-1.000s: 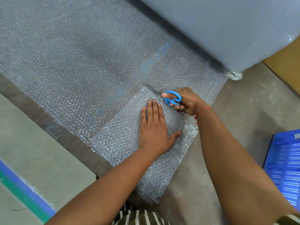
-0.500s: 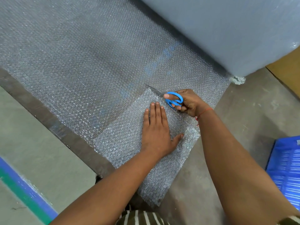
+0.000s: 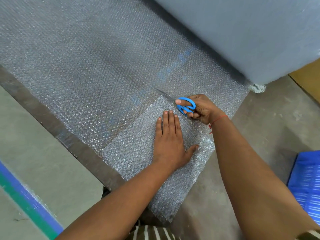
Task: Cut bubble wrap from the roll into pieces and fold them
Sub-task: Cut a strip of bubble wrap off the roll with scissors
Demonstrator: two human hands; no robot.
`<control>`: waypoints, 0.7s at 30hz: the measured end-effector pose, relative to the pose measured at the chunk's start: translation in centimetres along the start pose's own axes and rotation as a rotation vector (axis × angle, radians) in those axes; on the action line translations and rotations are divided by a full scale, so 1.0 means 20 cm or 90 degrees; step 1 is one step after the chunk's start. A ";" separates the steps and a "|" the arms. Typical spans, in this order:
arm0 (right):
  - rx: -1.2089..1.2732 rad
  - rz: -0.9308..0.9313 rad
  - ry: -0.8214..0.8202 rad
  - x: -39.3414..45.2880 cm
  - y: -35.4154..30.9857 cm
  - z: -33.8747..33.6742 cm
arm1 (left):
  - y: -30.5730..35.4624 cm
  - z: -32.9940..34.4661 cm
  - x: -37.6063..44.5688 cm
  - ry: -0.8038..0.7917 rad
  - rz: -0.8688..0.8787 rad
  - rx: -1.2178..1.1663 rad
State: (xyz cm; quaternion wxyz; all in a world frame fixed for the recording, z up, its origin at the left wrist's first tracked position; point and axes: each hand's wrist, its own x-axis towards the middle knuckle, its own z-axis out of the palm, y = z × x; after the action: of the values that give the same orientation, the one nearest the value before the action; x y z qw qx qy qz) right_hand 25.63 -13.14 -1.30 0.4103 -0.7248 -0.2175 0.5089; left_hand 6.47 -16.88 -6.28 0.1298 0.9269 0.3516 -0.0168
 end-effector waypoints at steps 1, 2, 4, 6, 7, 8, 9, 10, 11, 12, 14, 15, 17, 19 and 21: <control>0.002 -0.001 -0.003 0.00 0.00 0.00 | 0.00 0.00 0.00 -0.002 0.000 -0.001; 0.005 0.000 -0.007 0.01 0.00 0.00 | 0.00 0.00 0.00 -0.004 0.000 -0.002; 0.009 0.007 -0.012 0.01 0.00 -0.01 | 0.00 -0.01 0.00 -0.005 0.000 -0.005; 0.008 0.009 -0.007 0.02 0.00 -0.01 | 0.00 -0.01 0.00 -0.006 0.000 -0.011; 0.007 0.007 -0.002 0.02 0.01 0.00 | 0.00 -0.01 0.00 -0.007 0.000 -0.014; 0.007 0.008 0.003 0.03 0.00 0.00 | 0.00 -0.01 0.00 -0.010 0.001 -0.018; 0.006 0.008 0.005 0.03 0.00 0.00 | 0.00 -0.01 0.00 -0.014 0.001 -0.023; 0.005 0.009 0.003 0.03 -0.01 0.01 | 0.00 -0.02 0.00 -0.017 0.000 -0.026; 0.004 0.010 0.003 0.03 -0.02 0.01 | 0.01 -0.02 0.01 -0.020 0.001 -0.027; 0.001 0.009 0.004 0.03 -0.03 0.01 | 0.01 -0.02 0.01 -0.021 0.001 -0.027; -0.008 0.007 0.009 0.04 -0.04 0.02 | 0.01 -0.02 0.01 -0.017 0.000 -0.032; -0.009 0.008 0.011 0.04 -0.04 0.02 | 0.01 -0.01 0.02 -0.016 -0.001 -0.036; -0.009 0.006 0.014 0.05 -0.05 0.03 | 0.01 -0.01 0.02 -0.020 -0.001 -0.038; -0.016 0.005 0.010 0.06 -0.04 0.03 | 0.01 -0.01 0.01 -0.028 -0.001 -0.037; -0.024 -0.001 0.007 0.08 -0.04 0.04 | 0.01 -0.02 0.01 -0.036 -0.003 -0.044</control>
State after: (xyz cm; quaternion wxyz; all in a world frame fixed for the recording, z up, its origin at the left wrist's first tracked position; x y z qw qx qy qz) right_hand 25.51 -11.31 -1.70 0.3981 -0.7349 -0.2257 0.5005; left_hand 6.69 -16.72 -5.82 0.1717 0.9201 0.3505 -0.0311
